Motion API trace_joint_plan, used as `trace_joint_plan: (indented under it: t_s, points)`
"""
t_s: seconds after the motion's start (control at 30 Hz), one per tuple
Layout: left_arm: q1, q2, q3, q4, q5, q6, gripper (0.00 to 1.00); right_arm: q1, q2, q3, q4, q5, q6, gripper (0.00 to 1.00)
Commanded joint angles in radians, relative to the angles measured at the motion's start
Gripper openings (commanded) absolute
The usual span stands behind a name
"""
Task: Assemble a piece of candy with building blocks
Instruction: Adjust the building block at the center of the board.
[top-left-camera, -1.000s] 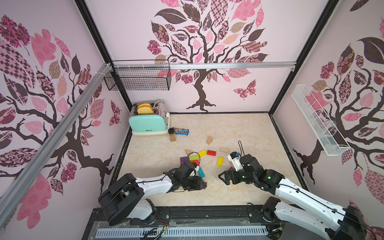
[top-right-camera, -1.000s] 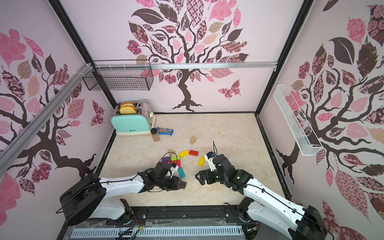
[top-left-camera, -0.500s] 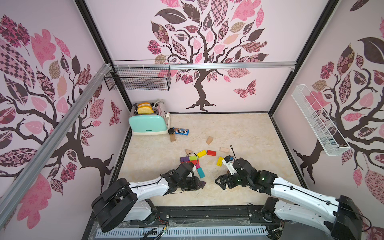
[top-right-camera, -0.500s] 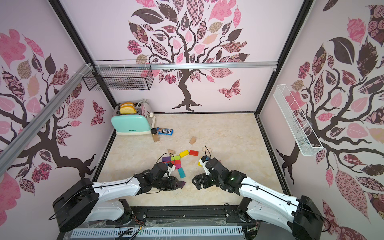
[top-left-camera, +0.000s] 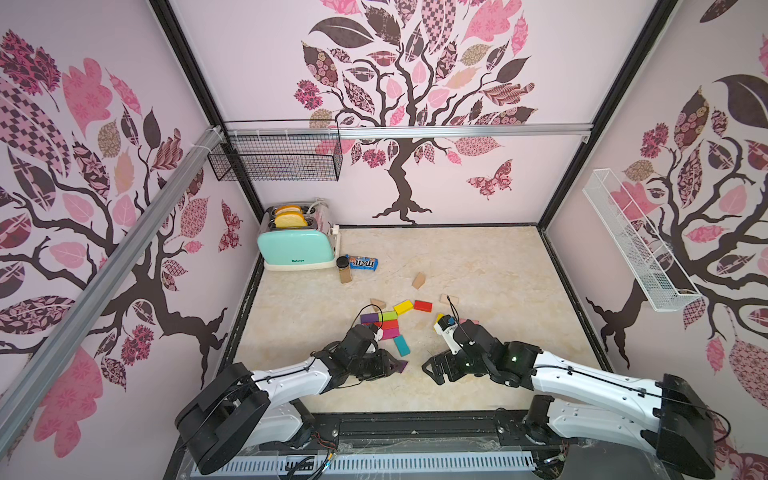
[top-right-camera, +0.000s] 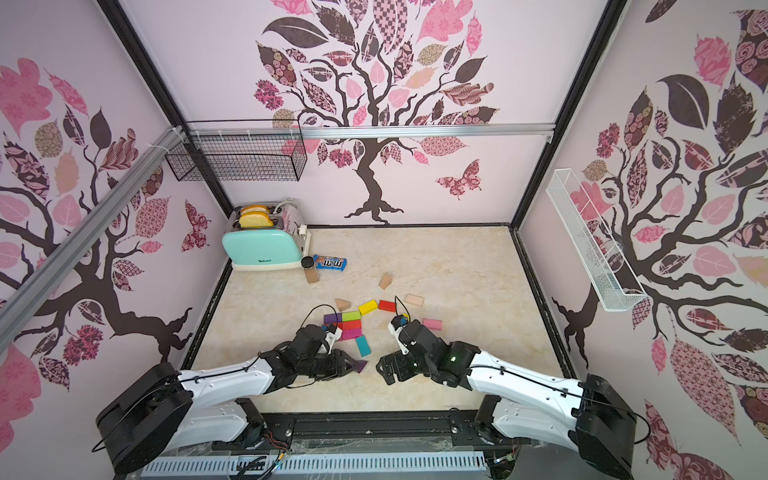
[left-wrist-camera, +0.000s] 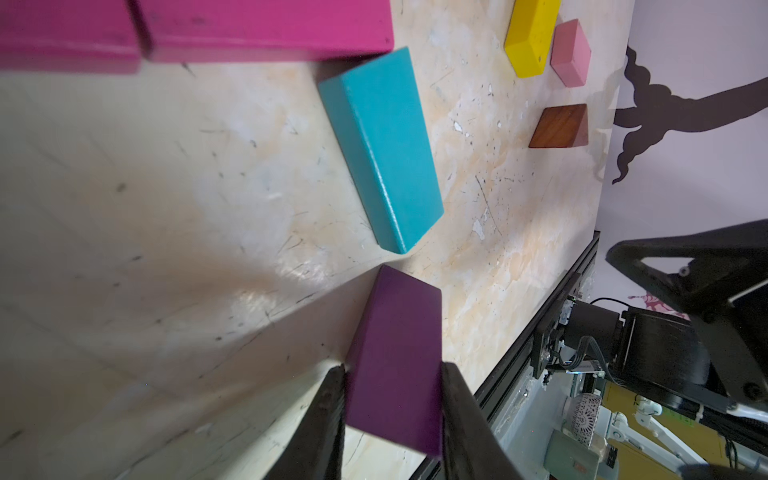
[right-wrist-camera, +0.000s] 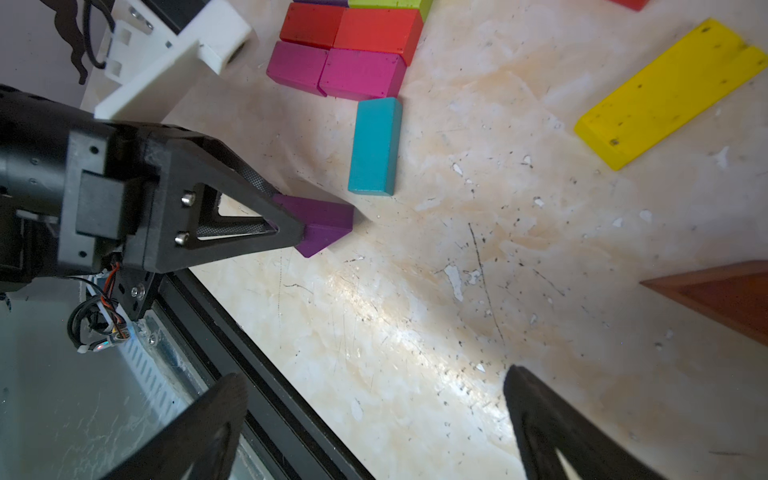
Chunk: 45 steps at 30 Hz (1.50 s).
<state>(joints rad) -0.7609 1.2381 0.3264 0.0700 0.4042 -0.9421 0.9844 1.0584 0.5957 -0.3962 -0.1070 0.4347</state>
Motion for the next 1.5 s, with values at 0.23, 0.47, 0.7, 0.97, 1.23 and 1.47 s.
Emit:
trace_joint_plan:
  t_s: [0.23, 0.47, 0.7, 0.97, 1.23, 1.47]
  points:
    - [0.024, -0.024, -0.056, -0.185, -0.077, 0.023, 0.32, 0.063, 0.117, 0.095, 0.059, 0.026, 0.016, 0.99]
    - [0.043, -0.031, -0.066, -0.176, -0.074, 0.024, 0.37, 0.071, 0.157, 0.115, 0.068, 0.023, 0.013, 0.99]
    - [0.05, -0.037, -0.079, -0.177, -0.097, 0.025, 0.49, 0.076, 0.183, 0.121, 0.078, 0.018, 0.008, 0.99]
    - [0.053, -0.099, -0.08, -0.22, -0.12, 0.022, 0.5, 0.079, 0.207, 0.126, 0.093, 0.007, 0.004, 0.99]
    - [0.061, -0.127, -0.075, -0.259, -0.136, 0.025, 0.38, 0.08, 0.203, 0.118, 0.099, 0.009, 0.0, 0.99]
    - [0.061, -0.165, -0.093, -0.22, -0.091, -0.045, 0.29, 0.082, 0.195, 0.112, 0.098, 0.011, -0.001, 0.99]
